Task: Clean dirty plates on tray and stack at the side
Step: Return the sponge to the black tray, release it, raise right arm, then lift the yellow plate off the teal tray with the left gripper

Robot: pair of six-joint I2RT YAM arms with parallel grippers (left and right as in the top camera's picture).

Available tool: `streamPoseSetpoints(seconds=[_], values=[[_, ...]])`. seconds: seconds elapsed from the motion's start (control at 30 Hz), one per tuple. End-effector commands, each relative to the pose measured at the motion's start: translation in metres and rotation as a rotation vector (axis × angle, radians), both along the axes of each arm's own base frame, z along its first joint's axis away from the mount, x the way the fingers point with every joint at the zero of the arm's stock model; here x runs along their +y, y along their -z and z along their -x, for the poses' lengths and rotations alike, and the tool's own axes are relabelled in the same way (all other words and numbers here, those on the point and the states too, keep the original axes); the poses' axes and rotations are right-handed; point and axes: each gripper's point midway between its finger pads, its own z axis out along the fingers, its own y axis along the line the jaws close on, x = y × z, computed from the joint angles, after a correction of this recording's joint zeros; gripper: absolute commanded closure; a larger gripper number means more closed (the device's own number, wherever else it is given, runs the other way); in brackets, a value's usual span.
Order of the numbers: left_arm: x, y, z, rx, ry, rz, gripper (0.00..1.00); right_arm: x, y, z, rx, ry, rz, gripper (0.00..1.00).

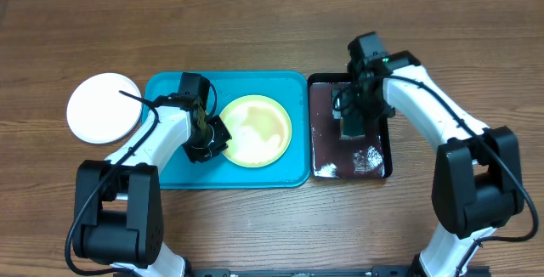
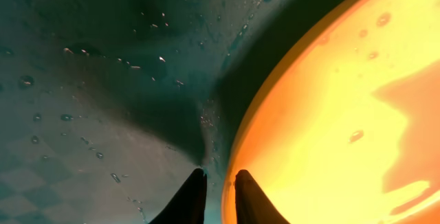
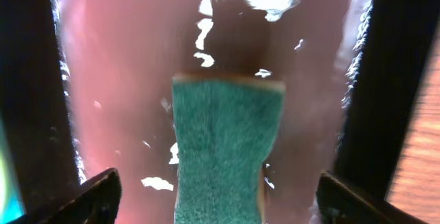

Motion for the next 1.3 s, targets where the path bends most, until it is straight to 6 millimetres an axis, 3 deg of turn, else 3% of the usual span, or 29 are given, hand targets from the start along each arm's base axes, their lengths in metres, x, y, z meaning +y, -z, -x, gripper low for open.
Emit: streamPoseSetpoints(seconds=[0.0, 0.1, 0.23, 0.43, 0.57, 1.27], values=[[0.005, 0.004, 0.003, 0.002, 0.024, -0.043, 0.77, -0.021, -0.027, -0.034, -0.091, 0.115, -0.019, 0.02], [0.008, 0.004, 0.005, 0.011, 0.025, -0.06, 0.75, -0.047, -0.032, -0.046, -0.117, 0.226, -0.033, 0.01], [0.006, 0.006, 0.005, 0.008, 0.031, -0.063, 0.75, -0.083, -0.03, -0.046, -0.102, 0.317, -0.026, 0.0], [0.003, 0.01, 0.005, -0.006, 0.041, -0.062, 0.83, -0.112, -0.03, -0.05, -0.113, 0.385, -0.025, 0.0], [0.003, 0.01, 0.004, -0.009, 0.041, -0.061, 0.96, -0.117, -0.03, -0.05, -0.115, 0.398, -0.025, 0.0], [0.006, 0.01, 0.003, -0.016, 0.04, -0.079, 0.96, -0.117, -0.03, -0.05, -0.115, 0.398, -0.025, 0.0]])
